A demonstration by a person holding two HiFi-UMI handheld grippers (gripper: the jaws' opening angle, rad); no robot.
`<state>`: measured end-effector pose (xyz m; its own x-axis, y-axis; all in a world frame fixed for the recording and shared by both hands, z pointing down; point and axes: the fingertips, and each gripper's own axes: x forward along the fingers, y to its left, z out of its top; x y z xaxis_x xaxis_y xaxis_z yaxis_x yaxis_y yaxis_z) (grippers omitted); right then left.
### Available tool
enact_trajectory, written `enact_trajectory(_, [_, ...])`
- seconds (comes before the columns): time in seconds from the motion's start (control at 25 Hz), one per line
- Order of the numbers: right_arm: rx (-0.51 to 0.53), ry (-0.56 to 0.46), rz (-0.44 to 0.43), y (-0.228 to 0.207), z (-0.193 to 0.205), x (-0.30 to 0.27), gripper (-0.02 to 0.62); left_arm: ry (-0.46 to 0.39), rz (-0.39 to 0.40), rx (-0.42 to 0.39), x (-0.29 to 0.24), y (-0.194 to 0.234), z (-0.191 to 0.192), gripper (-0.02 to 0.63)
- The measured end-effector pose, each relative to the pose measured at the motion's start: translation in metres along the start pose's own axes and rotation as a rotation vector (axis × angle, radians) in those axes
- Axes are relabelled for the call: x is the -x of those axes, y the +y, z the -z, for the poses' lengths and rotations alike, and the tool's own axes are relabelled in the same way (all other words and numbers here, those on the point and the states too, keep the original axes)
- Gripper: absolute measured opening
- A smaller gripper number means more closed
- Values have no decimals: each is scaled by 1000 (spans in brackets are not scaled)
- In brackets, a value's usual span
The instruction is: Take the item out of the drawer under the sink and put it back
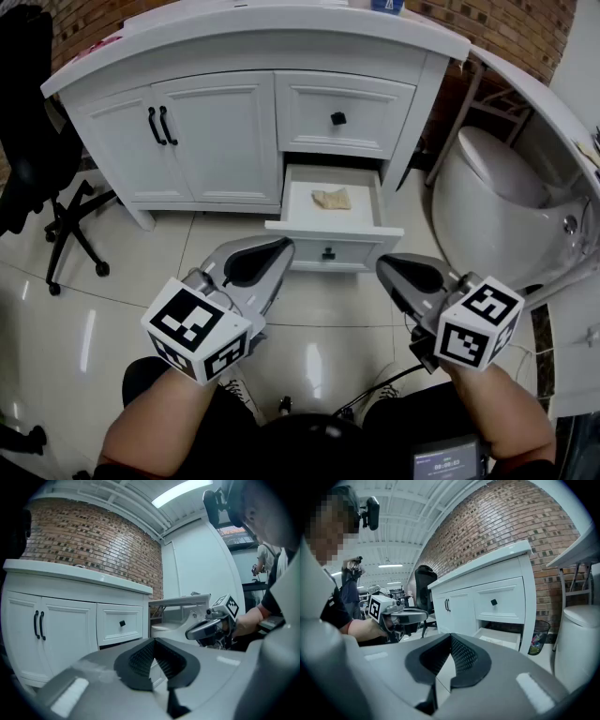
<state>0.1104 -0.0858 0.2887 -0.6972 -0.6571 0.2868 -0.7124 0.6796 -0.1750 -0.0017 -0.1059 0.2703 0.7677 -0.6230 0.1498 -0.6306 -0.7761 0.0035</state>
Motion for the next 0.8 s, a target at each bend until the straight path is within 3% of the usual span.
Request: enact_trajectory(0.8, [-10,-5,71,-64,-10,-39,8,54,9,13,-50,54,28,5])
